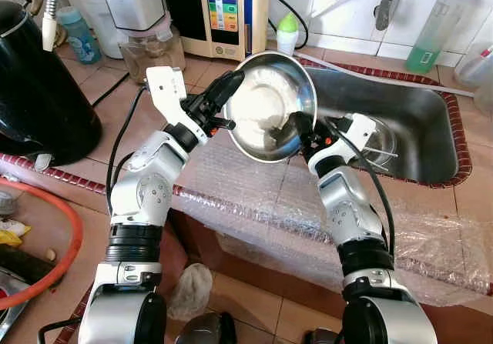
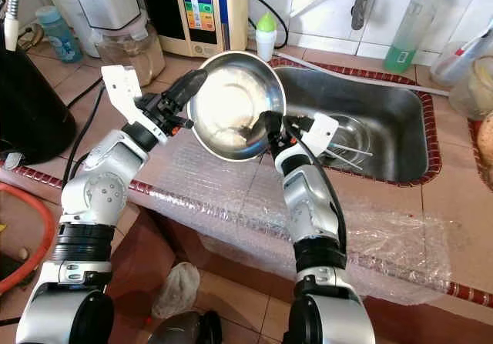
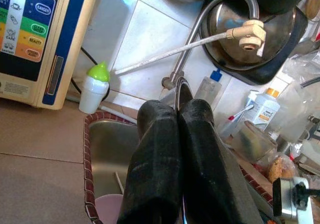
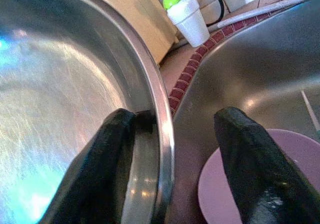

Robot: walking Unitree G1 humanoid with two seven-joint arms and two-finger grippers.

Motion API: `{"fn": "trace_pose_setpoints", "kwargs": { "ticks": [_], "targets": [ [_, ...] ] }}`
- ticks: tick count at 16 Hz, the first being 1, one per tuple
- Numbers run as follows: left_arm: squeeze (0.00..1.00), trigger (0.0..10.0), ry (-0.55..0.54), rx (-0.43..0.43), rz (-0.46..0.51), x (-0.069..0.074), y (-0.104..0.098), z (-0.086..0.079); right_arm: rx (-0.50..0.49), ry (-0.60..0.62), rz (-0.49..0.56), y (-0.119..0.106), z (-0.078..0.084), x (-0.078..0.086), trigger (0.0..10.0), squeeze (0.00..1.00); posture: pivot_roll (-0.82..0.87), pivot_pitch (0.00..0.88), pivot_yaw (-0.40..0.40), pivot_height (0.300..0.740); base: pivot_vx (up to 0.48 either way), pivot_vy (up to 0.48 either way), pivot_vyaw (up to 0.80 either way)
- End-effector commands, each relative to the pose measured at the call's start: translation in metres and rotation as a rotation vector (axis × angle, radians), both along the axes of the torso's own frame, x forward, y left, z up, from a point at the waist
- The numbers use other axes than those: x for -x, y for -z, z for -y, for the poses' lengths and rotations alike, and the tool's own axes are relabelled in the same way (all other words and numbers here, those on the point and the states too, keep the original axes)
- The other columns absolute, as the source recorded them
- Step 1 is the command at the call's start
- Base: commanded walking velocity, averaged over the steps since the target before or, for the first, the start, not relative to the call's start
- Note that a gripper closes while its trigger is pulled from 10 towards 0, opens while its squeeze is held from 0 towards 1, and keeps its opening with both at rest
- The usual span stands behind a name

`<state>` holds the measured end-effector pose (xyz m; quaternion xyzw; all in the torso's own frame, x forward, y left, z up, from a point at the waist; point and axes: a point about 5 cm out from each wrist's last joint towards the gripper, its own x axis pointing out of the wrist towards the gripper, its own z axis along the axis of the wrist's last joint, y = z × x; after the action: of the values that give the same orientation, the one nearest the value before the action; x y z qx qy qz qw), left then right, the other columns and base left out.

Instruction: Kitchen organization

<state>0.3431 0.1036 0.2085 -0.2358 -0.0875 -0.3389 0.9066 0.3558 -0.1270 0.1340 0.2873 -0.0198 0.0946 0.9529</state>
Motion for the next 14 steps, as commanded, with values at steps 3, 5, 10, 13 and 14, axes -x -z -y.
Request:
{"fn": "trace_pose_setpoints", "kwargs": {
  "ticks": [3, 5, 10, 13, 14],
  "targets": [
    [0.00, 0.0, -0.007, -0.012, 0.020, -0.002, -0.003, -0.003, -0.058, 0.002, -0.004, -0.006, 0.001, -0.004, 0.0, 0.00, -0.02, 0.020, 0.070, 0.740, 0.000, 0.000, 0.00],
    [0.00, 0.0, -0.012, -0.017, 0.012, -0.002, 0.000, -0.004, -0.063, 0.003, -0.008, -0.006, 0.001, -0.004, 0.0, 0.00, -0.02, 0.019, 0.069, 0.740, 0.000, 0.000, 0.00],
    [0.00, 0.0, -0.023, -0.031, -0.009, -0.002, 0.008, -0.003, -0.083, -0.003, -0.008, -0.007, 0.000, -0.004, 0.0, 0.00, -0.02, 0.014, 0.070, 0.740, 0.000, 0.000, 0.00],
    [0.00, 0.0, -0.025, -0.038, -0.010, -0.003, 0.009, -0.004, -0.116, -0.050, -0.013, -0.006, -0.003, -0.003, 0.0, 0.00, -0.02, 0.014, 0.070, 0.740, 0.000, 0.000, 0.00],
    [0.00, 0.0, -0.023, -0.035, -0.009, -0.004, 0.008, -0.004, -0.129, -0.099, -0.015, -0.005, -0.007, -0.001, 0.0, 0.00, -0.03, 0.012, 0.075, 0.740, 0.000, 0.000, 0.00]
  ]
}}
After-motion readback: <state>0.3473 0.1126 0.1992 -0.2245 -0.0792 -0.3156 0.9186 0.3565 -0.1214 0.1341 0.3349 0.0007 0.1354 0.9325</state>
